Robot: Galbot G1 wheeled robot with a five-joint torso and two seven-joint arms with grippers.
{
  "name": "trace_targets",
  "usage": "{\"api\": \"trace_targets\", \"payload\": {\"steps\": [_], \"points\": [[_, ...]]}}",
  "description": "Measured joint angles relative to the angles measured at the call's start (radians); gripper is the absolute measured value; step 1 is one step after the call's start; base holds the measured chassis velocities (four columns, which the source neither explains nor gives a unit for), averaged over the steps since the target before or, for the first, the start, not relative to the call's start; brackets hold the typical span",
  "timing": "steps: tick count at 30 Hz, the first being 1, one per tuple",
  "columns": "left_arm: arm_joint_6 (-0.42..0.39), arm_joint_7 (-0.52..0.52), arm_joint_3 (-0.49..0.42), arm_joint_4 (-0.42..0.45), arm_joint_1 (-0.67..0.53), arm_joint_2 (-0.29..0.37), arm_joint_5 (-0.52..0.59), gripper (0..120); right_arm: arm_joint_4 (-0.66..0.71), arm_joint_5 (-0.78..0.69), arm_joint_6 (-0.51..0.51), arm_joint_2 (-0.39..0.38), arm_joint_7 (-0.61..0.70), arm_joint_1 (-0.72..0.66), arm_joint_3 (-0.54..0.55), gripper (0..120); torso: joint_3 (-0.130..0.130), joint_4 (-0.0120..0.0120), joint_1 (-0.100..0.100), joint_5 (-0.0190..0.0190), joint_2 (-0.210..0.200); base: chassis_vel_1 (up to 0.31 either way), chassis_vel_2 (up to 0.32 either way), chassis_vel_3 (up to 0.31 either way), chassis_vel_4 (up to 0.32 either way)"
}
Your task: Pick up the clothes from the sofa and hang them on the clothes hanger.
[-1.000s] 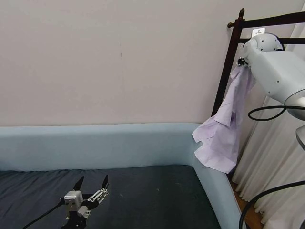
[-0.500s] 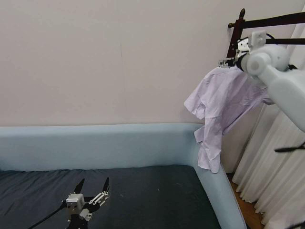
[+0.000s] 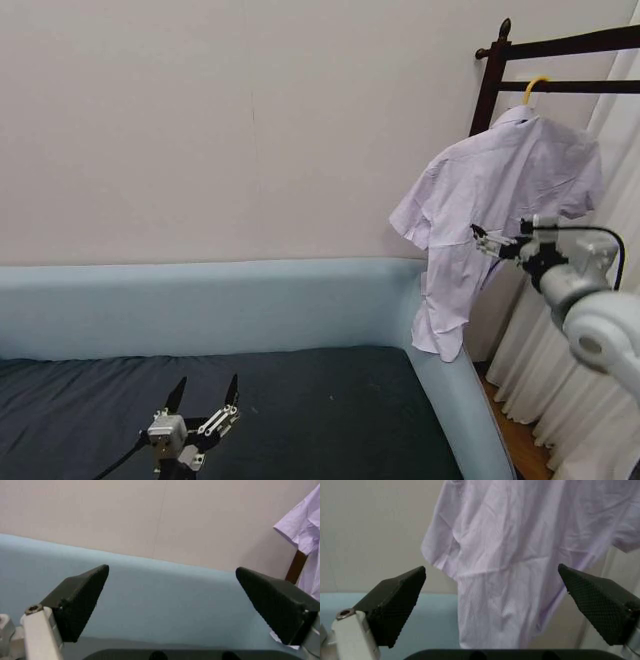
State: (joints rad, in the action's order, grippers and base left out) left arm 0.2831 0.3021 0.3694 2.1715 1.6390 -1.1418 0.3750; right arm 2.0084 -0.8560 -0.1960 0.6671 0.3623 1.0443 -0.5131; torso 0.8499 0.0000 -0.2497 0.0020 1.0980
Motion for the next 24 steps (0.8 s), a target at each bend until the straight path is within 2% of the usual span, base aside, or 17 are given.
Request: {"api": "trace_targets", "payload": {"steps": [1, 2, 4, 6, 7, 11, 19, 24], "points": [[0.002, -0.002, 0.000, -0.004, 0.004, -0.006, -0.014, 100, 0.028, 0.066, 0.027, 0.052, -0.030, 0.103, -0.063, 100, 0.000, -0.0002, 0.000, -0.0008, 0.000, 0.000, 0.000, 0.000, 0.000], [0.002, -0.002, 0.000, -0.004, 0.004, -0.006, -0.014, 100, 0.028, 0.066, 0.027, 0.052, -0.030, 0.103, -0.063, 100, 0.000, -0.0002, 0.000, -0.0008, 0.000, 0.000, 0.000, 0.000, 0.000], [0.003, -0.001, -0.006, -0.014, 0.018, -0.020, -0.058, 100, 0.086, 0.199, 0.095, 0.176, -0.106, 0.312, -0.167, 100, 0.000, -0.0007, 0.000, -0.0007, 0.000, 0.000, 0.000, 0.000, 0.000], [0.005, -0.001, -0.008, -0.018, 0.035, -0.028, -0.080, 100, 0.124, 0.295, 0.175, 0.278, -0.164, 0.449, -0.218, 100, 0.000, -0.0009, 0.000, -0.0006, 0.000, 0.000, 0.000, 0.000, 0.000], [0.005, -0.001, -0.008, -0.018, 0.035, -0.028, -0.080, 100, 0.124, 0.295, 0.175, 0.278, -0.164, 0.449, -0.218, 100, 0.000, -0.0009, 0.000, -0.0006, 0.000, 0.000, 0.000, 0.000, 0.000], [0.041, -0.007, -0.005, -0.018, 0.084, -0.037, -0.118, 100, 0.180, 0.459, 0.329, 0.450, -0.234, 0.673, -0.245, 100, 0.000, -0.0006, 0.000, -0.0010, 0.000, 0.000, 0.000, 0.000, 0.000], [0.078, -0.013, 0.005, -0.005, 0.135, -0.067, -0.141, 100, 0.237, 0.542, 0.412, 0.543, -0.274, 0.784, -0.236, 100, 0.000, -0.0003, 0.000, -0.0012, 0.000, 0.000, 0.000, 0.000, 0.000], [0.087, -0.011, 0.004, -0.007, 0.143, -0.073, -0.151, 100, 0.235, 0.553, 0.428, 0.554, -0.285, 0.797, -0.230, 100, 0.000, -0.0003, 0.000, -0.0011, 0.000, 0.000, 0.000, 0.000, 0.000]]}}
